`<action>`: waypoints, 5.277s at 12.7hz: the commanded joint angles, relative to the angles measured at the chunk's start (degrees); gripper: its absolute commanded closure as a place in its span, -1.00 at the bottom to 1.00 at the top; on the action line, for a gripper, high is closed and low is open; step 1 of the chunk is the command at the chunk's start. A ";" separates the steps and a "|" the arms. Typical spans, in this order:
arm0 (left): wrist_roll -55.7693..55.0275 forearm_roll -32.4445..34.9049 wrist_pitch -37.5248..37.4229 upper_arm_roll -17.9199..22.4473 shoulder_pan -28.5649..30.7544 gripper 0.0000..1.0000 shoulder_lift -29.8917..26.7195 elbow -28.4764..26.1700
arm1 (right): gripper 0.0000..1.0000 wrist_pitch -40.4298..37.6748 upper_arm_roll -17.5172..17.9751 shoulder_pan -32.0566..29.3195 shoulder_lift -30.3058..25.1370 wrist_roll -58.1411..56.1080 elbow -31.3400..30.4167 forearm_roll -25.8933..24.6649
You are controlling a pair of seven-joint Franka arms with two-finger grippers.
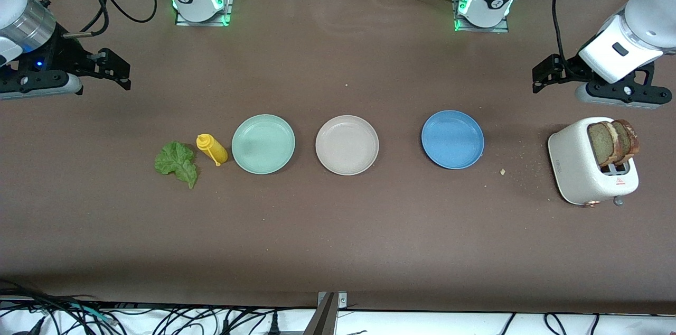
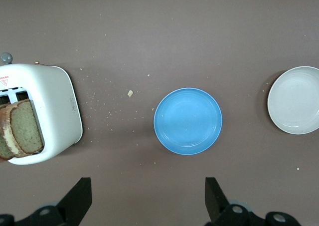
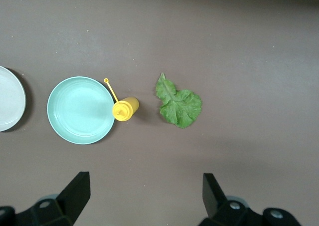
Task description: Make sandwich in beige plate with both arms
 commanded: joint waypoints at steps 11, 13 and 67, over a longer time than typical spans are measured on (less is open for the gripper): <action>1.17 1.55 0.02 -0.57 0.44 -1.00 0.34 0.88 | -1.00 -0.32 0.37 0.25 0.52 0.65 1.83 0.13; 1.17 1.55 0.02 -0.57 0.53 -1.00 0.34 0.88 | -1.00 -0.58 0.46 0.25 0.43 0.65 1.74 0.13; 1.52 16.50 8.90 -0.04 16.43 -1.00 18.08 3.17 | -1.00 0.65 0.64 0.78 1.57 0.47 2.71 0.04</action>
